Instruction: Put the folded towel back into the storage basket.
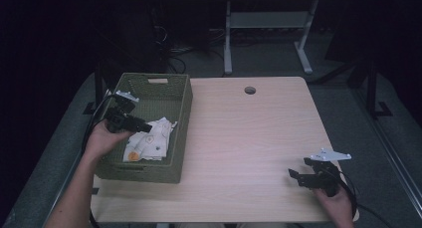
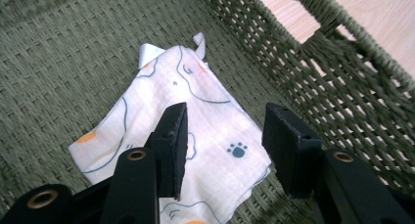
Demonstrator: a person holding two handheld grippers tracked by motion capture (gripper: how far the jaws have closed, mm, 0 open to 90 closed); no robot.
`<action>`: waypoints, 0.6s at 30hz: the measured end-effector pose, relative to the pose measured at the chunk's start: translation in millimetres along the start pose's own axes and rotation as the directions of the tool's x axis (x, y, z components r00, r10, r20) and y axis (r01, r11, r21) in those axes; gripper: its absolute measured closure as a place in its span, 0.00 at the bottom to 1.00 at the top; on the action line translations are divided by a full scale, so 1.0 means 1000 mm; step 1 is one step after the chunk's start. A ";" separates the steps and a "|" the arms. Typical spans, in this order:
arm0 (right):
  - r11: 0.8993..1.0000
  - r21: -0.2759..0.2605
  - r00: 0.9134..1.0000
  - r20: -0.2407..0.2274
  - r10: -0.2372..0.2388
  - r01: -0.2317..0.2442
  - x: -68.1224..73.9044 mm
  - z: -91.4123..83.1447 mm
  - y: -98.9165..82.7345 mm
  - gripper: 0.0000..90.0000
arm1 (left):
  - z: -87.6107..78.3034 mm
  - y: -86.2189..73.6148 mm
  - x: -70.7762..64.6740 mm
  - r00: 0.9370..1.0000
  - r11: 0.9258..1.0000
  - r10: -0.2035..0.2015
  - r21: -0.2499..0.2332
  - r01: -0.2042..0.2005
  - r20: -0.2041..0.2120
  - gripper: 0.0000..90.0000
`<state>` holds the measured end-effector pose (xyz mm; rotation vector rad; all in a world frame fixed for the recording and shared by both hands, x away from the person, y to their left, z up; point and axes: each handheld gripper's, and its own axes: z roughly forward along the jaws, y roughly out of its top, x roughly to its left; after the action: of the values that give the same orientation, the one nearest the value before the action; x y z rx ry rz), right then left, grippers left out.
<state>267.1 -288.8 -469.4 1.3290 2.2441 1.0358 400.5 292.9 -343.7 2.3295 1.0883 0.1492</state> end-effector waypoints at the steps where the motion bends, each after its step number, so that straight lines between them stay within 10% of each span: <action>1: 1.000 0.000 1.000 -0.001 -0.001 0.001 0.000 0.000 0.000 0.25 | 0.000 0.000 0.000 1.000 1.000 -0.003 -0.002 0.003 0.001 0.58; 18: 1.000 -0.018 1.000 -0.014 0.013 -0.013 -0.003 -0.002 0.000 0.25 | -0.004 0.006 -0.013 0.999 0.998 -0.018 -0.062 0.020 0.037 0.54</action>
<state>267.5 -292.0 -468.1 1.3352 2.2336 1.0702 394.7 282.3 -335.6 2.2577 1.0723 0.1306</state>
